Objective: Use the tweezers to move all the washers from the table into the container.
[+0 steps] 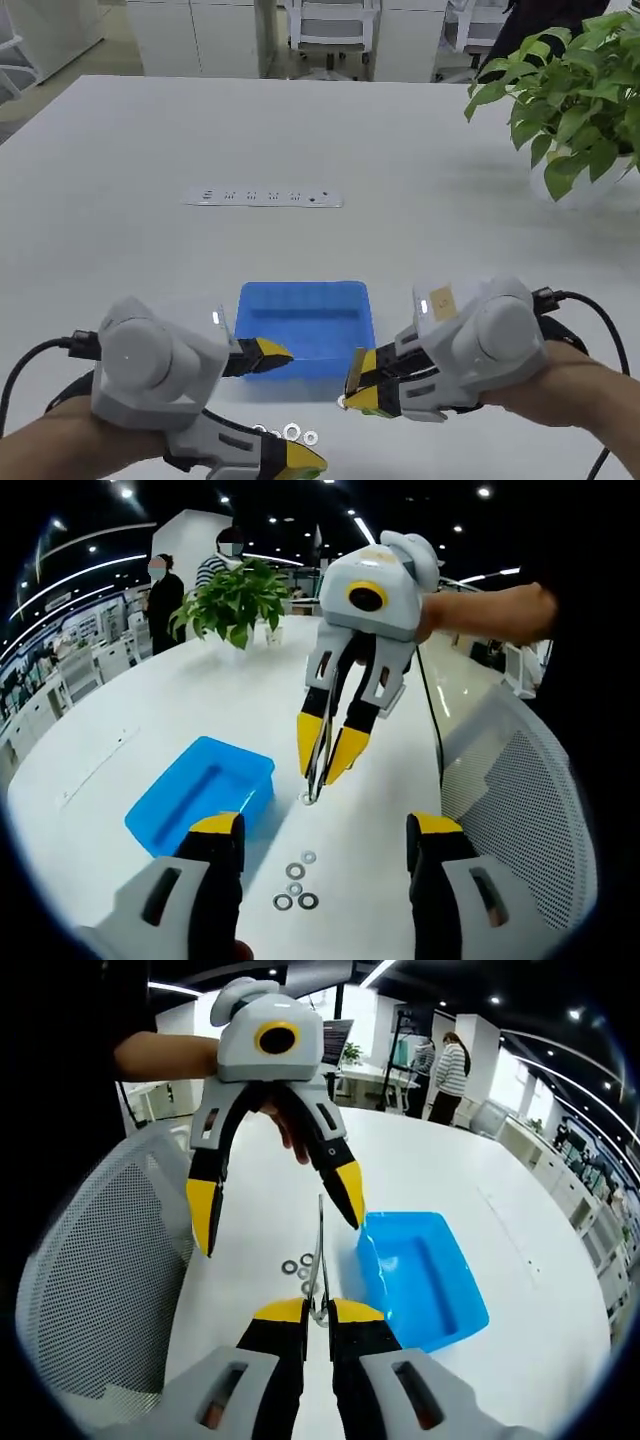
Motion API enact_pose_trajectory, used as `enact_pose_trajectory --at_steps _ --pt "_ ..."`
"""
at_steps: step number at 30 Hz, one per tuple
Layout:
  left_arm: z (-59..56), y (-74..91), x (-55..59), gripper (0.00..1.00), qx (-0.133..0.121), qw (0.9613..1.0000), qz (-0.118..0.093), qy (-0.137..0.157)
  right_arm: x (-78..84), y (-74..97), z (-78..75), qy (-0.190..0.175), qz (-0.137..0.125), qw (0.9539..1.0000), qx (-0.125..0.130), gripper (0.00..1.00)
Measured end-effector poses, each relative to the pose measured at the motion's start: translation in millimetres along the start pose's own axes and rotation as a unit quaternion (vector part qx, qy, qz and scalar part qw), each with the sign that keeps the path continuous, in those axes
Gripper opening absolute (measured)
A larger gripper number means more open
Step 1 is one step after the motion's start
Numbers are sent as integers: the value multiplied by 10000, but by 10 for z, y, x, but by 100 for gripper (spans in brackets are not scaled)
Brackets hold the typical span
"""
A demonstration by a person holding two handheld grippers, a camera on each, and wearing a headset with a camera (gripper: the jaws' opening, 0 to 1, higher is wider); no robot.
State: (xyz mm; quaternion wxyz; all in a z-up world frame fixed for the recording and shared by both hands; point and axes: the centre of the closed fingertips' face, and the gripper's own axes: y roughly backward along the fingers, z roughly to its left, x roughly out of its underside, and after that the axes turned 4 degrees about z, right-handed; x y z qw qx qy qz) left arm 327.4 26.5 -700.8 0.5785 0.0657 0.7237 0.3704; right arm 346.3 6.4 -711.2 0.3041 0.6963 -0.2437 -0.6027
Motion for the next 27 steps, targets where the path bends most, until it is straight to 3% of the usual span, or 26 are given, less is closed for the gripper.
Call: enact_pose_trajectory --at_steps 8,19,27 --pt "62 114 38 81 -223 9992 -213 238 -75 30 -152 79 -48 10000 26 9" --pt "156 235 27 93 -484 9965 -539 424 -154 81 -485 101 -155 9997 173 9" --pt "239 300 39 99 -662 9951 -592 444 -158 24 -646 127 -157 9996 198 9"
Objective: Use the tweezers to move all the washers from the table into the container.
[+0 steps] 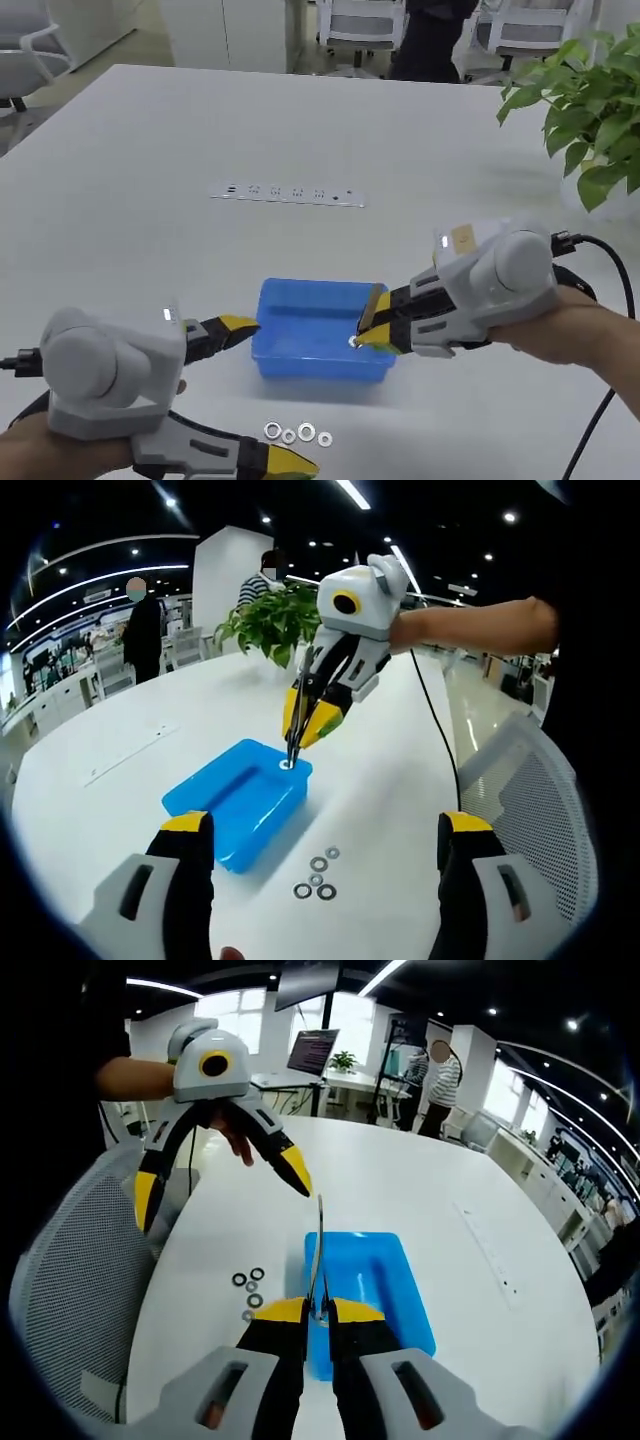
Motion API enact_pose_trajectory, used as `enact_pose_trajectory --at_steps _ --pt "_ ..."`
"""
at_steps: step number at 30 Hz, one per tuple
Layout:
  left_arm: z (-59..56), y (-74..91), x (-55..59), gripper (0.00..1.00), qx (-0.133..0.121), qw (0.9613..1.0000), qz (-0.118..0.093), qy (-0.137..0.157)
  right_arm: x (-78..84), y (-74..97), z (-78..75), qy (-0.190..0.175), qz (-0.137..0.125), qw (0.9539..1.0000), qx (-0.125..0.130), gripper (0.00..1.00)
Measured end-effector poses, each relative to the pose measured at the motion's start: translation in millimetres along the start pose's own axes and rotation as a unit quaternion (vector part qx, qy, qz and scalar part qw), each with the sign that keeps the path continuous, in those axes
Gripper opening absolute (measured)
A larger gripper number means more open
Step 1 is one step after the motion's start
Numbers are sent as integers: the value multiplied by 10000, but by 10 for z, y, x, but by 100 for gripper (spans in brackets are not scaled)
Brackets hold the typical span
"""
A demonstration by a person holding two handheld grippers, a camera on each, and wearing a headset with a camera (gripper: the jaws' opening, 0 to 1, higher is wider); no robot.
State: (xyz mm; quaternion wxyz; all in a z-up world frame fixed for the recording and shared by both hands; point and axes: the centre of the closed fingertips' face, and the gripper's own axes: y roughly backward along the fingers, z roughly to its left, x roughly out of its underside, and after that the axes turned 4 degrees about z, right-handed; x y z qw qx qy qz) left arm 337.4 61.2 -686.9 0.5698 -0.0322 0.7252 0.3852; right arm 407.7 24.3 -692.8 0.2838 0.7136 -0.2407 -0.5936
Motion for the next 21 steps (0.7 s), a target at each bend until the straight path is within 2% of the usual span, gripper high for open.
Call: enact_pose_trajectory --at_steps 13,21 --pt "130 77 -9 99 -110 9998 -126 132 106 -185 -179 20 45 10000 -42 9" --pt "152 82 6 99 -117 9997 -105 161 175 -318 -244 36 51 9999 -81 9"
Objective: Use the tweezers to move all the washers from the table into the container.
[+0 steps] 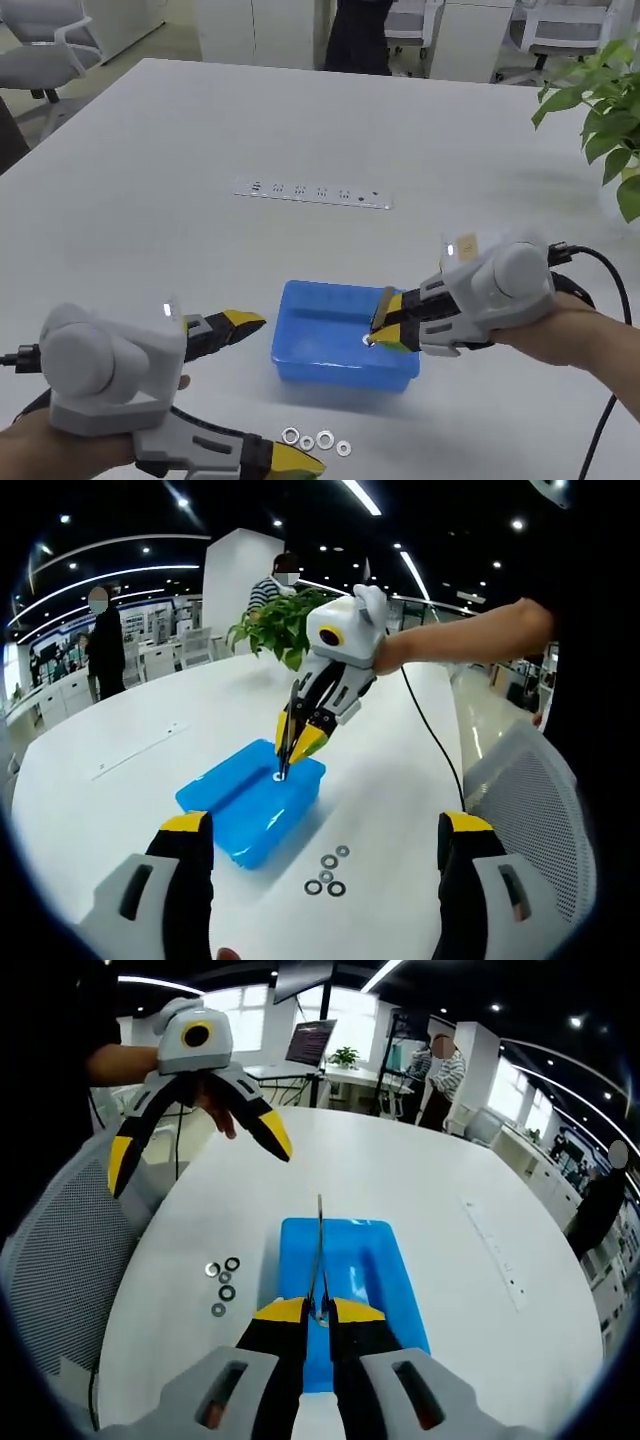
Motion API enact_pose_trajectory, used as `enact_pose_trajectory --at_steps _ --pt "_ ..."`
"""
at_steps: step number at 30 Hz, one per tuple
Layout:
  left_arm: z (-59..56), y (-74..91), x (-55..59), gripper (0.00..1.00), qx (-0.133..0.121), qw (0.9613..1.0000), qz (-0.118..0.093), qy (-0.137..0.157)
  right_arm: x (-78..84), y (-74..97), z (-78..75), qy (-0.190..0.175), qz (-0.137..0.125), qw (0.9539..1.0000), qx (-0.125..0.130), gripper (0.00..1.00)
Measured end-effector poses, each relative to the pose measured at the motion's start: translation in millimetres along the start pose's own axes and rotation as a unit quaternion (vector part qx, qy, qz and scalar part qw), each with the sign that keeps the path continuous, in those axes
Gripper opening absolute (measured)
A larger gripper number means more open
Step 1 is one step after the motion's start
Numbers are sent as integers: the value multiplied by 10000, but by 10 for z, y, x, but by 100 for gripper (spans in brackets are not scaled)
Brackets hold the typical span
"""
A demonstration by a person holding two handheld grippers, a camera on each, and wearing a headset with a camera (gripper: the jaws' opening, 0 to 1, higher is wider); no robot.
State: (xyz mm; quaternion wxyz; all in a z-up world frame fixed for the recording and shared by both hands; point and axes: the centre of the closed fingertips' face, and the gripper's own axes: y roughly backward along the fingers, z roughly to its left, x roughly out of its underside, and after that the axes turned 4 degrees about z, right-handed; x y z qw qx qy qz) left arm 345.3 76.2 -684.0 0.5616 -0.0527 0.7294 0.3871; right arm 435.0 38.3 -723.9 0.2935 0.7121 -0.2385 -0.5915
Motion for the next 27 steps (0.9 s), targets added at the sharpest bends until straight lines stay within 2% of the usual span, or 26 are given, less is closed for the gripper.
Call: enact_pose_trajectory --at_steps 12,27 --pt "68 -48 9 99 21 10000 58 3 155 -181 -2 -82 65 9999 -127 9" --pt "216 -250 -97 84 171 9996 151 -185 273 -304 -21 -182 93 9996 -217 9"
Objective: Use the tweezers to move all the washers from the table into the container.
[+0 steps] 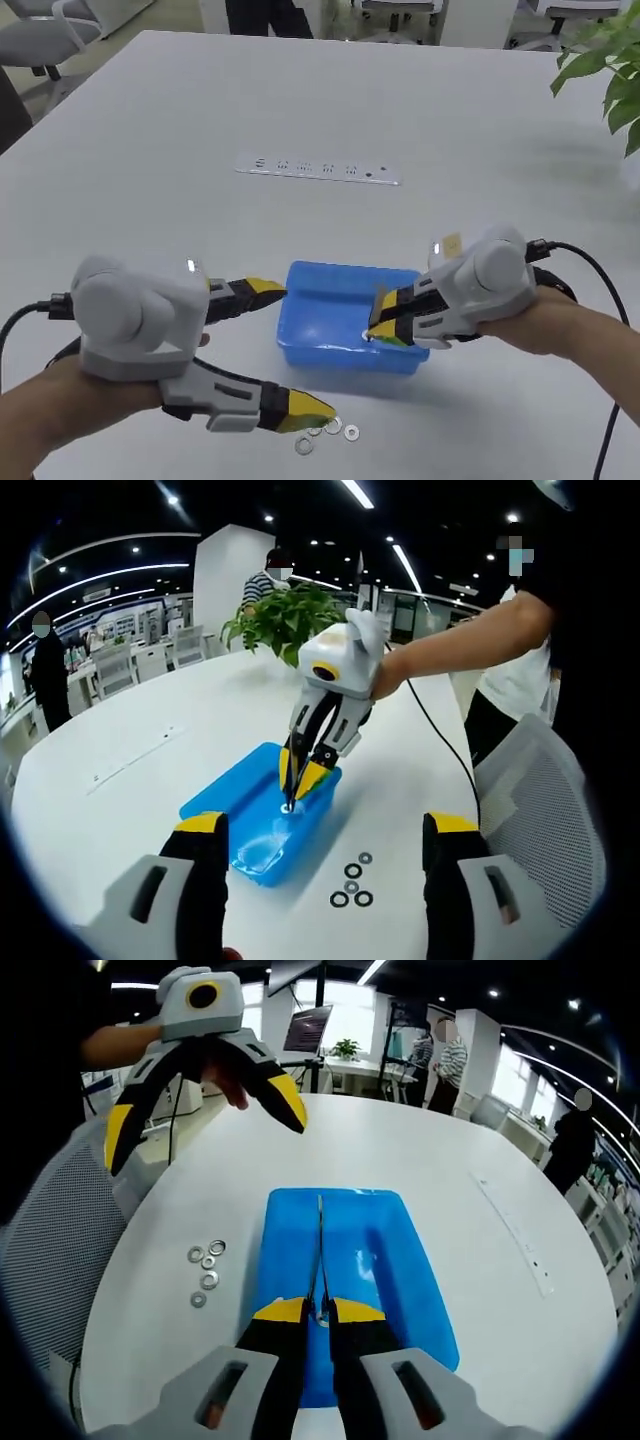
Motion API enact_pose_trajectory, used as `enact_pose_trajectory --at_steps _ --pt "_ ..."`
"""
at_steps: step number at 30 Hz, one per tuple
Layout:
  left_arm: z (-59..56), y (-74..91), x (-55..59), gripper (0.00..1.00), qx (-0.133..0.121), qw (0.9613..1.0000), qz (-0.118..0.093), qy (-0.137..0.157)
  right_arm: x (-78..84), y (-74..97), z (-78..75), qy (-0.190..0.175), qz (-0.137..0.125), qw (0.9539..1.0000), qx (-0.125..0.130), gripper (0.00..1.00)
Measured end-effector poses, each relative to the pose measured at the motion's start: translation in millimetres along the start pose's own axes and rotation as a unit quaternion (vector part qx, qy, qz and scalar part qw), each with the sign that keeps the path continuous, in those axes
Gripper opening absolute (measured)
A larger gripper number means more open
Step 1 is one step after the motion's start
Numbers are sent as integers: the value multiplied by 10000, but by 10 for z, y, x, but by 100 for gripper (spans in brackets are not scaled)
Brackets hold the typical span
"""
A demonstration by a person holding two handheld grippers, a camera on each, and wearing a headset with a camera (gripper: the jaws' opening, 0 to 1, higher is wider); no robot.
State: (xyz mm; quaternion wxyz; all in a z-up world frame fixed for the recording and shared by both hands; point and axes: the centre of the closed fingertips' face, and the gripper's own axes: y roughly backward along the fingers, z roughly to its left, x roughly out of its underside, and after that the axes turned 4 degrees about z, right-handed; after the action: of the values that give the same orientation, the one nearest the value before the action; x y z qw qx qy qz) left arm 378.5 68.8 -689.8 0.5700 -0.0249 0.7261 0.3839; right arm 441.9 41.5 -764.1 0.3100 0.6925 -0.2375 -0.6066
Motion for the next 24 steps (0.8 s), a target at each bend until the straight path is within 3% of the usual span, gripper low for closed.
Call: enact_pose_trajectory --at_steps 8,24 --pt "57 -139 -85 72 86 9999 -54 -116 38 -40 20 -18 -2 10000 -38 9" --pt "185 -469 -271 35 358 9962 97 -787 60 -67 38 20 26 10000 -90 9"
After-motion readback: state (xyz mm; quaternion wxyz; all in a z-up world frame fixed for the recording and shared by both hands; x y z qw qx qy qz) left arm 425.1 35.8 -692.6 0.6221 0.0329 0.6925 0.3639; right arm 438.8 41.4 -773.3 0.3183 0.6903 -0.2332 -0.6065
